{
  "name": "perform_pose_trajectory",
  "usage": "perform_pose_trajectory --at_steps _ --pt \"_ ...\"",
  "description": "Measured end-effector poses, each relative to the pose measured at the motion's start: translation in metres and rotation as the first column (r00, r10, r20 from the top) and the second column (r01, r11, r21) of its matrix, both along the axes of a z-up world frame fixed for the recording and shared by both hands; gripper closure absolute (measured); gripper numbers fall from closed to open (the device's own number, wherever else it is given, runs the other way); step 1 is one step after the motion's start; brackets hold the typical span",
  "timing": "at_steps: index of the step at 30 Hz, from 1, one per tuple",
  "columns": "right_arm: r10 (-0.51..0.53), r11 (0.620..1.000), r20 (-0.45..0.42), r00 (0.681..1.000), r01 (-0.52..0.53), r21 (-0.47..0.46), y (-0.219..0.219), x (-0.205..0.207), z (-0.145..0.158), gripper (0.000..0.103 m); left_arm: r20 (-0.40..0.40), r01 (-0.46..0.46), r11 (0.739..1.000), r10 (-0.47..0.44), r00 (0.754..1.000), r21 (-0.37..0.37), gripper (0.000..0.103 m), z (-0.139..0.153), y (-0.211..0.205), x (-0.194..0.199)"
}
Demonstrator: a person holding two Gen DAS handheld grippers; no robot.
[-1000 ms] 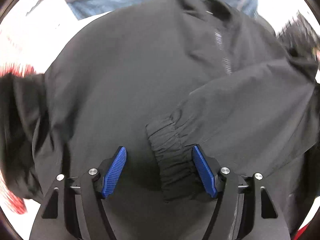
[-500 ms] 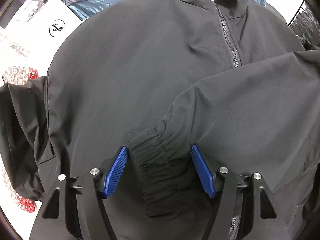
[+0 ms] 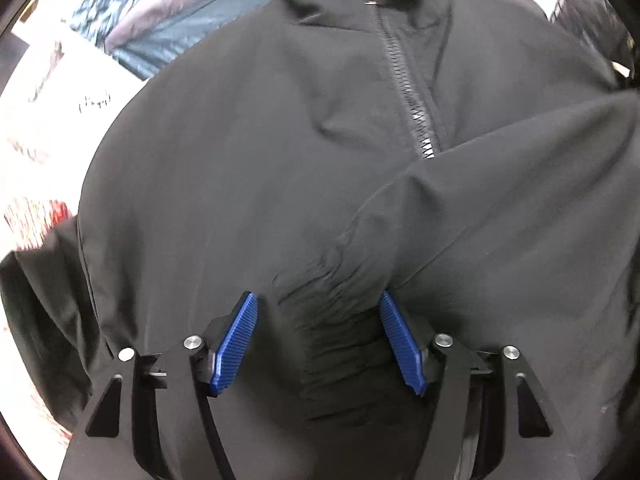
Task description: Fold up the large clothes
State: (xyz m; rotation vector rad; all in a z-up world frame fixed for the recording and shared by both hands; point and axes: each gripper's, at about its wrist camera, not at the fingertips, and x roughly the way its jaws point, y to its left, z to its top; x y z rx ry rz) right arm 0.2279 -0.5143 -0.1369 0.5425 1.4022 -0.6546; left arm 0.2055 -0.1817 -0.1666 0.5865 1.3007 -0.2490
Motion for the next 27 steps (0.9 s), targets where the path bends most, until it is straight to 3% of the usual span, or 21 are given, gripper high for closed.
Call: perform_pose_trajectory --at_steps 3,5,6,7,9,11,12,13,14,17,18,20,22,25,27 --pt "-0.076 0.997 0.137 0.988 0.074 0.019 -0.01 -0.015 0.018 0.094 0.003 -0.018 1.0 0.018 1.0 -0.006 0.039 0.001 -0.002 0.008" --pt "-0.157 0.987 0.216 0.964 0.16 0.006 -0.015 -0.033 0.037 0.067 -0.004 -0.031 0.999 0.031 0.999 -0.022 0.039 0.003 0.001 0.012" --pt "-0.185 0.981 0.273 0.944 0.193 -0.002 -0.014 -0.045 0.048 0.033 0.006 -0.038 0.999 0.038 0.999 -0.025 0.039 0.004 0.003 0.014" --pt "-0.185 0.98 0.301 0.936 0.198 -0.016 -0.01 -0.05 0.055 0.028 0.022 -0.046 0.999 0.047 0.999 -0.021 0.039 0.005 0.007 0.018" --pt "-0.076 0.994 0.288 0.955 0.095 -0.053 0.014 -0.054 0.066 0.028 0.041 -0.061 0.998 0.061 0.997 -0.013 0.039 0.005 0.015 0.027" --pt "0.107 0.994 0.257 0.96 -0.097 -0.053 0.055 -0.061 0.066 0.028 0.043 -0.068 0.998 0.068 0.997 -0.01 0.039 0.004 0.02 0.036" --pt "0.215 0.977 0.222 0.951 -0.209 -0.053 0.081 -0.068 0.063 0.028 0.04 -0.072 0.997 0.073 0.997 -0.011 0.039 0.004 0.021 0.041" --pt "0.29 0.957 0.189 0.938 -0.283 -0.064 0.102 -0.075 0.059 0.028 0.033 -0.08 0.997 0.08 0.996 -0.015 0.039 0.004 0.021 0.046" --pt "0.397 0.916 0.13 0.909 -0.384 -0.112 0.134 -0.09 0.054 0.028 0.021 -0.087 0.996 0.087 0.996 -0.02 0.038 0.004 0.022 0.05" --pt "0.571 0.797 -0.01 0.821 -0.558 -0.23 0.191 -0.129 0.032 0.032 -0.003 -0.09 0.996 0.09 0.996 -0.012 0.033 0.003 0.025 0.058" --pt "0.593 0.768 -0.096 0.799 -0.597 -0.232 0.203 -0.143 0.015 0.033 0.003 -0.086 0.996 0.086 0.996 -0.003 0.026 0.002 0.026 0.061" --pt "0.524 0.812 -0.225 0.821 -0.562 -0.16 0.195 -0.16 -0.018 0.033 0.023 -0.07 0.997 0.07 0.997 0.019 0.016 0.001 0.029 0.064" --pt "0.458 0.864 -0.174 0.872 -0.482 -0.145 0.184 -0.172 -0.02 0.034 0.01 -0.088 0.996 0.088 0.996 0.008 0.011 0.001 0.038 0.07" --pt "0.491 0.818 -0.24 0.838 -0.538 -0.203 0.197 -0.17 -0.011 0.036 -0.022 -0.163 0.985 0.162 0.987 -0.061 0.011 0.011 0.06 0.079" --pt "0.485 0.819 -0.231 0.843 -0.531 -0.218 0.205 -0.171 0.002 0.036 -0.025 -0.19 0.975 0.189 0.982 -0.114 0.011 0.022 0.075 0.08"
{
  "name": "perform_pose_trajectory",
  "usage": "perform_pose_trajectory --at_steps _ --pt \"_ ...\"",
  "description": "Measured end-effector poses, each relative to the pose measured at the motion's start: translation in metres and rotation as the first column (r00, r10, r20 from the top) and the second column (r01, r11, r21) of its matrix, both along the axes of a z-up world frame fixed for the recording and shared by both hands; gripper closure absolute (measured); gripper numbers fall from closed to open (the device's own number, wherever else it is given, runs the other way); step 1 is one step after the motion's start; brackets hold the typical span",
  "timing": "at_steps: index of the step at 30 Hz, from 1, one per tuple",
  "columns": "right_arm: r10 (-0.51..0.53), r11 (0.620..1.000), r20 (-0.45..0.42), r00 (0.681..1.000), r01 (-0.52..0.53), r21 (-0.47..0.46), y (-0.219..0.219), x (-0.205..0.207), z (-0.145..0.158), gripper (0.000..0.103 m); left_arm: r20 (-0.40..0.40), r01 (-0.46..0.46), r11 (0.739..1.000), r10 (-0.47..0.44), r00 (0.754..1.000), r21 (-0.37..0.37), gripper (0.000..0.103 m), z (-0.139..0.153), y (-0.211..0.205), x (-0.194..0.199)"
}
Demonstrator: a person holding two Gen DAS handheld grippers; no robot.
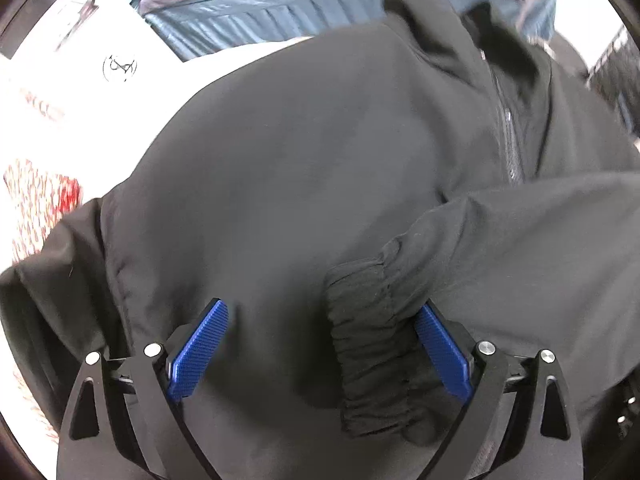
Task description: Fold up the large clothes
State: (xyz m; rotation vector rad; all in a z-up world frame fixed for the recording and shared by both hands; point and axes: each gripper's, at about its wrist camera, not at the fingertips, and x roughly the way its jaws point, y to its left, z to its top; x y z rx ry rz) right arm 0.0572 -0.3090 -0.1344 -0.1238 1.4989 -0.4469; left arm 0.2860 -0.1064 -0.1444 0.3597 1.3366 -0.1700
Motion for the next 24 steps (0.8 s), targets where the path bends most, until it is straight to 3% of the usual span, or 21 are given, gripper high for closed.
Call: perform_pose_trajectory --at_steps 4,7,8,10,12,15,16,18,24 --pt "0.019 1.0 0.105 0.994 -0.016 -0.025 0.023 0.005 0.041 0.032 0.016 -0.001 0.999 0.002 1.0 -0.044 0.011 0.013 0.024 -0.008" --pt "0.038 0.997 0.208 0.977 -0.052 0.062 0.044 0.016 0.062 0.028 0.026 0.009 0.998 -0.007 1.0 -0.06 0.011 0.017 0.034 -0.019" --pt "0.039 0.99 0.23 0.973 -0.068 0.122 0.051 0.021 0.062 0.028 0.02 0.011 0.995 -0.009 1.0 -0.096 0.011 0.02 0.036 -0.023" --pt "0.012 0.967 0.235 0.972 -0.071 0.244 0.058 0.037 0.052 0.028 -0.062 0.0 0.965 -0.017 0.998 -0.263 0.011 0.023 0.041 -0.031" --pt "-0.031 0.951 0.212 0.977 -0.037 0.308 0.06 0.047 0.037 0.028 -0.087 -0.044 0.945 0.016 0.996 -0.323 0.011 0.026 0.052 -0.033" --pt "-0.088 0.95 0.074 0.993 0.061 0.306 0.064 0.056 -0.009 0.027 -0.052 -0.093 0.956 0.081 0.995 -0.279 0.011 0.032 0.08 -0.04" --pt "-0.104 0.943 0.063 0.993 0.078 0.324 0.062 0.054 -0.018 0.023 -0.056 -0.11 0.955 0.098 0.994 -0.276 0.011 0.032 0.091 -0.044" --pt "-0.123 0.941 0.096 0.988 0.085 0.329 0.062 0.051 -0.018 0.016 -0.064 -0.148 0.951 0.135 0.989 -0.271 0.011 0.033 0.112 -0.063" --pt "-0.165 0.938 0.119 0.979 0.119 0.327 0.074 0.039 0.003 0.016 -0.027 -0.228 0.956 0.227 0.973 -0.183 0.011 0.037 0.177 -0.13"
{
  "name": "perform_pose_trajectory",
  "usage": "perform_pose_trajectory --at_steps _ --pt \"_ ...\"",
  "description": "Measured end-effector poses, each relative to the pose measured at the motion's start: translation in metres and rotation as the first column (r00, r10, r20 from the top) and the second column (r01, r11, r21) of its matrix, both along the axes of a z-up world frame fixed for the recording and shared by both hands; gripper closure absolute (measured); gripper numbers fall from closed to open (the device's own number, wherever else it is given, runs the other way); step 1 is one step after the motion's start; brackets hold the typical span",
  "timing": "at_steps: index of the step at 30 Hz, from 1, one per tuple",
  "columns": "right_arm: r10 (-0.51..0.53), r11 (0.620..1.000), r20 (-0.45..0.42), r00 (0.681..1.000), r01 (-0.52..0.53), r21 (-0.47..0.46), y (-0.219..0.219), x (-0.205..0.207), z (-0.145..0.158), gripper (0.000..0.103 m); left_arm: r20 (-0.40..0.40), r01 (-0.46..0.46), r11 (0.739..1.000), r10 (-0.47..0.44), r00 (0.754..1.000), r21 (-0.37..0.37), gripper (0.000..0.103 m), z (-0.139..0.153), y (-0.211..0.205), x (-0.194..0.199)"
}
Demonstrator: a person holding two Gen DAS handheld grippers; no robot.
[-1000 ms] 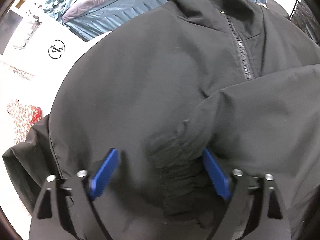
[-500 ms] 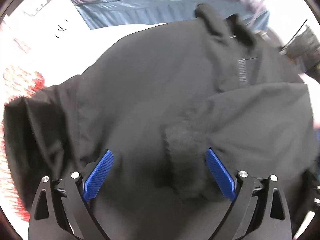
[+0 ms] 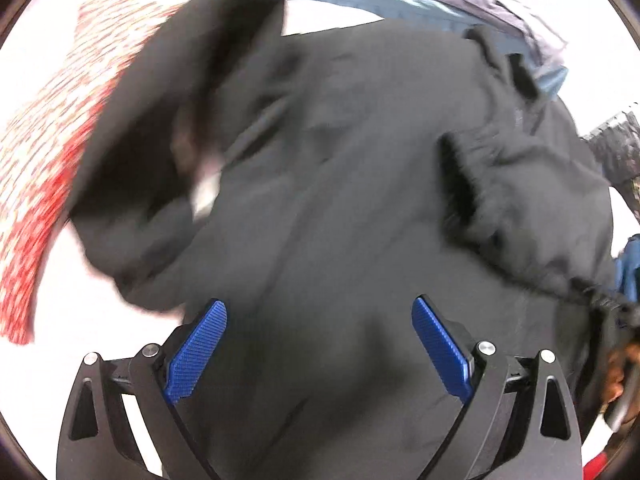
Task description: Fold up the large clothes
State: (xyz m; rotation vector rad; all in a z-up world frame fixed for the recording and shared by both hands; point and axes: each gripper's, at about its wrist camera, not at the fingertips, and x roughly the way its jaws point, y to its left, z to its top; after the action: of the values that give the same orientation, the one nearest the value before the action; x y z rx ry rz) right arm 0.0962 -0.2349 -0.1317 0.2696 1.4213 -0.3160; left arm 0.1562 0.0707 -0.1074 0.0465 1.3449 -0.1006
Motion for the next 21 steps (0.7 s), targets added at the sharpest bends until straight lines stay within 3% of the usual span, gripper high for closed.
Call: perform_pose_trajectory --at_steps 3,6,10,13,18,19,21 --pt "-0.01 1.0 0.037 0.999 0.01 0.021 0.019 -0.02 0.019 0.016 0.021 -0.108 0.994 0.108 0.994 0.019 0.011 0.003 0.034 -0.024" --pt "-0.003 0.999 0.058 0.998 0.001 0.036 0.042 -0.044 0.036 0.016 0.049 -0.254 0.967 0.253 0.966 0.001 0.011 0.011 0.08 -0.04" --pt "0.054 0.998 0.07 0.996 -0.055 0.012 0.079 -0.079 0.051 0.016 0.045 -0.343 0.939 0.344 0.938 -0.042 0.011 0.016 0.115 -0.035" --pt "0.096 0.995 0.063 0.993 -0.096 0.0 0.104 -0.098 0.057 0.016 0.059 -0.349 0.935 0.353 0.934 -0.06 0.011 0.022 0.128 -0.018" --pt "0.107 0.994 0.054 0.993 -0.106 -0.01 0.131 -0.12 0.067 0.016 0.054 -0.3 0.954 0.299 0.953 0.015 0.016 0.011 0.121 0.031" --pt "0.103 0.995 0.055 0.993 -0.103 -0.01 0.135 -0.123 0.069 0.016 0.043 -0.288 0.957 0.287 0.957 0.024 0.019 0.004 0.115 0.041" --pt "0.09 0.996 0.056 0.994 -0.089 -0.017 0.138 -0.131 0.075 0.016 0.02 -0.259 0.963 0.258 0.966 0.07 0.039 -0.01 0.11 0.053"
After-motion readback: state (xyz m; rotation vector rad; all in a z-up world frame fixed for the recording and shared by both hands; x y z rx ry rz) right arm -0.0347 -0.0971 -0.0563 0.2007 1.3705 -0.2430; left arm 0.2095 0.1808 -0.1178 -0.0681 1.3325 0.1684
